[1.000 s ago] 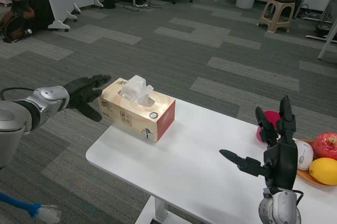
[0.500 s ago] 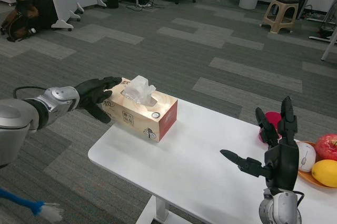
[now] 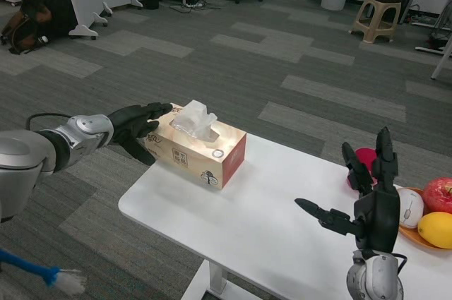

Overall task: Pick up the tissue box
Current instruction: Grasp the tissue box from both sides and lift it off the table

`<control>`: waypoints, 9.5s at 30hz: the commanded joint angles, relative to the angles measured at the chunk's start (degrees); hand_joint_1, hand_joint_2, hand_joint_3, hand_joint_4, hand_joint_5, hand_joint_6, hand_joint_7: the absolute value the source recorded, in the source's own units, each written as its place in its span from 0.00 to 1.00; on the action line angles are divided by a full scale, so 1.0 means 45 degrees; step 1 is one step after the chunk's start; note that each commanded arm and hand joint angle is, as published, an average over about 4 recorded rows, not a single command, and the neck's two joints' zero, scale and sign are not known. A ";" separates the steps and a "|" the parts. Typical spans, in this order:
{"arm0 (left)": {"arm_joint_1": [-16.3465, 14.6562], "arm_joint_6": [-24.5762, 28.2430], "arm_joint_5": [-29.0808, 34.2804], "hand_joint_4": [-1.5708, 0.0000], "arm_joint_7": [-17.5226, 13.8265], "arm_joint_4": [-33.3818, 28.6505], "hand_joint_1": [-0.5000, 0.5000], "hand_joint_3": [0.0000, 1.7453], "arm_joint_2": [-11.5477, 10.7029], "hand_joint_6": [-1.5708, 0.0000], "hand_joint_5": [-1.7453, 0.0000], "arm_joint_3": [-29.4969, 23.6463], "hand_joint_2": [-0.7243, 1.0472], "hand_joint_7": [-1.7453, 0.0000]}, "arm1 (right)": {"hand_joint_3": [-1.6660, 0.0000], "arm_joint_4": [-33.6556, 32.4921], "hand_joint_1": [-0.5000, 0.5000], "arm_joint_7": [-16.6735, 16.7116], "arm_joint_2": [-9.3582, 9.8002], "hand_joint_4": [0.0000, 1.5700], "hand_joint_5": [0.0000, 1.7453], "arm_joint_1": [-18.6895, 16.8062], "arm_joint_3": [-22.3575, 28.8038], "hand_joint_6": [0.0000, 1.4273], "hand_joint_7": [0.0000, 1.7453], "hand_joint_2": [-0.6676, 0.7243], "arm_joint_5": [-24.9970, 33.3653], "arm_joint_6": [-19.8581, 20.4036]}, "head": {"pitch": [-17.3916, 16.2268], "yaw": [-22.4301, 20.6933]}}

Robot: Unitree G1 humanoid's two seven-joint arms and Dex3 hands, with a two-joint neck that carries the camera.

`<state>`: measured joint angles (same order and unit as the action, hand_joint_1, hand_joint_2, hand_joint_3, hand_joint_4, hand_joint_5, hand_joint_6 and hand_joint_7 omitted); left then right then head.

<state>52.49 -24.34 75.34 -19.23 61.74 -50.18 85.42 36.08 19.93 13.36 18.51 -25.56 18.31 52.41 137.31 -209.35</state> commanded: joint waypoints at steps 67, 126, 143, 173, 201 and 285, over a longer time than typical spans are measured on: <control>0.0533 0.0859 -0.5062 1.00 -0.0229 -0.2987 1.00 0.05 0.1854 1.00 1.00 -0.0458 0.95 1.00 | 0.86 -0.0030 0.25 -0.0015 -0.0019 0.31 0.06 -0.0364 0.0201 0.00 0.00 0.36 0.0151 0.0014 | -0.0079 0.1108; -0.4716 0.1064 -1.5047 1.00 -0.0244 -0.7381 1.00 0.04 0.2611 1.00 1.00 -0.7962 0.91 1.00 | 0.86 0.0619 0.25 -0.0015 0.0103 0.29 0.07 -0.0359 0.0372 0.00 0.00 0.36 0.0151 0.0014 | -0.0146 0.3854; -0.5180 -0.0118 -0.9154 1.00 -0.0473 -0.7430 1.00 0.05 0.2674 1.00 1.00 -0.8837 0.95 1.00 | 0.86 0.0634 0.25 -0.0015 0.0098 0.27 0.10 -0.0374 0.0445 0.00 0.00 0.36 0.0151 0.0024 | -0.0034 0.3917; -0.6567 -0.1388 -0.8050 1.00 -0.0258 -0.6063 1.00 0.05 0.3514 1.00 1.00 -1.4960 0.95 0.99 | 0.86 0.0946 0.25 -0.0015 0.0166 0.25 0.06 -0.0403 0.0436 0.00 0.00 0.36 0.0151 0.0014 | 0.0072 0.4298; -0.5463 -0.1329 -0.7787 1.00 -0.0053 -0.2220 1.00 0.05 0.4251 1.00 1.00 -1.1332 0.95 0.99 | 0.86 0.4784 0.28 -0.1050 0.0269 0.22 0.08 0.0310 0.0440 0.00 0.00 0.36 0.0151 -0.0665 | -0.1452 0.6836; -0.4877 -0.1783 -0.7821 1.00 0.0167 -0.2215 1.00 0.05 0.5414 1.00 1.00 -0.8832 0.95 1.00 | 0.86 0.8397 0.25 -0.0513 -0.0508 0.24 0.10 0.2732 -0.4335 0.00 0.04 0.31 0.0126 -0.2608 | -0.1487 0.6919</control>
<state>31.50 -31.72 40.79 -17.51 53.17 -26.74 46.03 75.03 18.75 11.62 31.79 -45.18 19.40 39.89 130.62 -178.21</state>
